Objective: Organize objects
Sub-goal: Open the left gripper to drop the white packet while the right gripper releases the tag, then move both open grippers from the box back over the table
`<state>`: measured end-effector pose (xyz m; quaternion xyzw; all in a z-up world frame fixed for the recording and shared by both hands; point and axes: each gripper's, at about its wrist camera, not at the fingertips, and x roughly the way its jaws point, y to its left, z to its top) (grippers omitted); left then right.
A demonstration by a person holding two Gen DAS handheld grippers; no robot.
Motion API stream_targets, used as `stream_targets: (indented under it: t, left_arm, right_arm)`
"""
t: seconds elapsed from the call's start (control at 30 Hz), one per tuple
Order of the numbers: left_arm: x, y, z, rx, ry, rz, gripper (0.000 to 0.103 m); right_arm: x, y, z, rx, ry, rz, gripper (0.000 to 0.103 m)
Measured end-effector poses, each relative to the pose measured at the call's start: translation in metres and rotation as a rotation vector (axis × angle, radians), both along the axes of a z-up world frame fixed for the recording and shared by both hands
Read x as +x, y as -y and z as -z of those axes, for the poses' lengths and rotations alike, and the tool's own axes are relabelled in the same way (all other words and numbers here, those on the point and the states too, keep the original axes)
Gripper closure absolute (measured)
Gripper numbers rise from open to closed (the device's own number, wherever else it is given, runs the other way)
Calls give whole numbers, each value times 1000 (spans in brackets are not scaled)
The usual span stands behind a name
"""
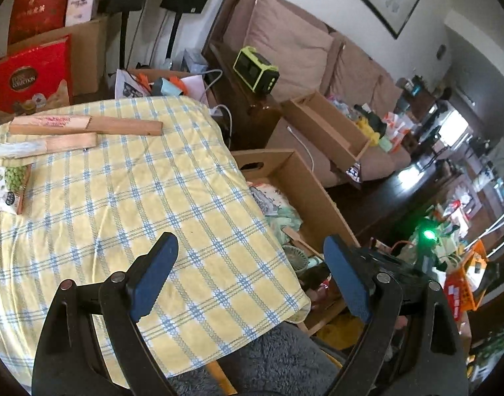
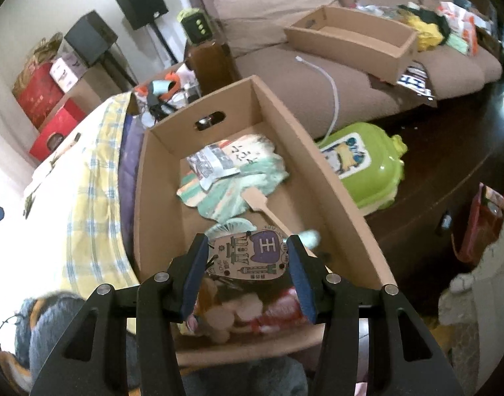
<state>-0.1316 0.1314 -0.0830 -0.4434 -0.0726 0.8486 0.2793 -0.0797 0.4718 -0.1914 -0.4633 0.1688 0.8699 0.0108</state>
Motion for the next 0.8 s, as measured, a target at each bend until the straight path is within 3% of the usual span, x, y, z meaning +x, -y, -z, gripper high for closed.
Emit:
stream_targets:
  t: [0.13,0.2,0.27,0.3,0.63,0.73,0.8]
  left_arm:
    - [4,17,-12,-15,-33,-26,14]
    - [2,35,-15,-7,1,-69,14]
    - [-2,63,-17,29,53,-137,14]
    - [-2,77,-17,42,66,-167,14]
    - [-2,265,-11,19,116,-594,14]
    - [-10,298,-1,-4,153,-664,14]
    - [-23,301,7,-18,160,-623,13]
  right_arm:
    - [-29,6,10,29,33,-42,53]
    - [-38,10,13,21,27,-72,52]
    - [-40,14,11,-1,11,-102,21]
    - [-40,16,8,2,5,-105,16]
    - [-34,41,-55,-28,-116,-146,16]
    - [-40,70,-80,-19,-148,-209,16]
    - [-44,91,-91,-13,-163,-244,16]
